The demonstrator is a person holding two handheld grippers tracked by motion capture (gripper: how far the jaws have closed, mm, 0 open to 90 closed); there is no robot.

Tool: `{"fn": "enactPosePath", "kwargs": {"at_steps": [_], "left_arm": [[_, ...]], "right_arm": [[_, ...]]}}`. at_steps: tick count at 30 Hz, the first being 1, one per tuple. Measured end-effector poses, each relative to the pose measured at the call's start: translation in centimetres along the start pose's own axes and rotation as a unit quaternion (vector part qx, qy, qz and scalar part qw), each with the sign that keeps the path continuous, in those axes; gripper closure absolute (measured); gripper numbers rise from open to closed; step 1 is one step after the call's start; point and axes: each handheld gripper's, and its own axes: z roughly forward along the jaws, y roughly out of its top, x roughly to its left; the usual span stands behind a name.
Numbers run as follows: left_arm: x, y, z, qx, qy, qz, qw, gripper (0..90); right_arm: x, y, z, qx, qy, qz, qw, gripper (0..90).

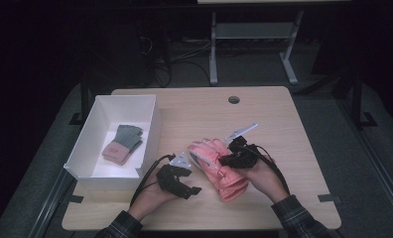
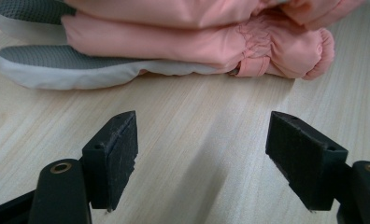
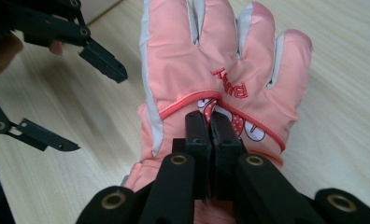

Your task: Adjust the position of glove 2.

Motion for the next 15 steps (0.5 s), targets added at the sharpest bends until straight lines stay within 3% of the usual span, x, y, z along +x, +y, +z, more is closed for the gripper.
{"fn": "enactPosePath", "kwargs": {"at_steps": [4,8,10,11,12,15], "left_arm": [[-0.2,0.0,0.2,-0.010,0.000,-0.012,0.9999,25.0],[-0.2,0.0,0.2,-0.005,0.001,-0.006,1.0000,25.1],[-0.2,0.0,0.1,-0.010,0.007,-0.003,0.9999,26.0],[-0.2,0.0,0.1,-0.010,0.007,-0.003,0.9999,28.1],[-0.2,-0.1,0.1,-0.017,0.012,0.000,0.9998,30.1],[-0.1,-0.1,-0.1,-0.025,0.015,-0.001,0.9996,33.6]], "right_arm": [[0.1,0.0,0.7,0.017,-0.004,0.005,0.9998,87.5],[-0.2,-0.2,1.1,0.018,-0.001,0.007,0.9998,85.4],[-0.5,-0.3,0.5,-0.002,0.010,0.007,0.9999,75.1],[-0.5,-0.3,0.5,-0.002,0.010,0.007,0.9999,75.1],[-0.6,-0.4,-0.3,-0.025,0.013,-0.001,0.9996,72.1],[-0.7,-0.5,-1.3,-0.047,0.016,-0.001,0.9988,68.8]]}}
